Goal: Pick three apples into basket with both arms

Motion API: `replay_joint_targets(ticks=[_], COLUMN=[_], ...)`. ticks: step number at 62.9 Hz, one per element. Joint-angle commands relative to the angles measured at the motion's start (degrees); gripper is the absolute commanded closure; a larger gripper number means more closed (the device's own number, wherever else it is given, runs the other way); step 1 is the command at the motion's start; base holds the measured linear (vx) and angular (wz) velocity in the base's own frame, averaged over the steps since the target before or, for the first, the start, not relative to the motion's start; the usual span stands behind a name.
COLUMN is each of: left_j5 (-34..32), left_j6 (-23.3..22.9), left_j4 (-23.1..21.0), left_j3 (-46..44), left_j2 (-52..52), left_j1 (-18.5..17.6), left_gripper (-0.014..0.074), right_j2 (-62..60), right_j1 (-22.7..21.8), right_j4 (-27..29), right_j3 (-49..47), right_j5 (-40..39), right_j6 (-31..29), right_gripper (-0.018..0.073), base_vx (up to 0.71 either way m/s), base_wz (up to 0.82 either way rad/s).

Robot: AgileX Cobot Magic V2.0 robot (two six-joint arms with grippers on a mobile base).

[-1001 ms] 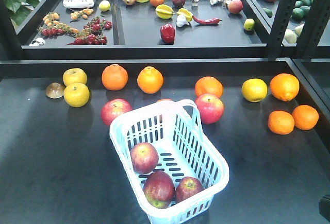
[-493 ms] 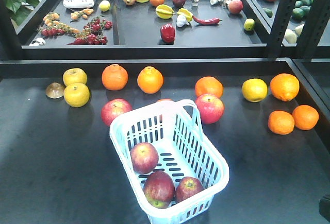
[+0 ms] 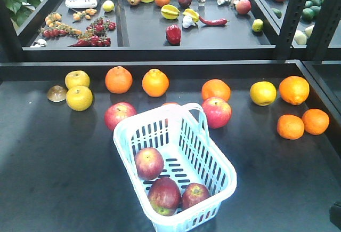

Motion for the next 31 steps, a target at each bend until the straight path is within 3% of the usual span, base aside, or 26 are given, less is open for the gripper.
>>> replay_joint_targets(ticks=[1, 31], left_j5=[-4.53, -4.53], left_j6=[-1.13, -1.35], left_j4=[-0.47, -0.47], left_j3=[-0.92, -0.97], left_j2=[-0.81, -0.81], left_j1=[1.66, 2.70], left_gripper=[0.0602, 0.0602], right_j2=[0.55, 0.55], right_j1=[-0.03, -0.03], right_j4=[0.26, 0.26], right_j3=[-1.46, -1.46], right_j5=[-4.12, -4.12], right_j6=[0.05, 0.05], right_gripper=[0.0568, 0.0568], base_vx=[0.00, 0.00], base_wz=[0.00, 0.00])
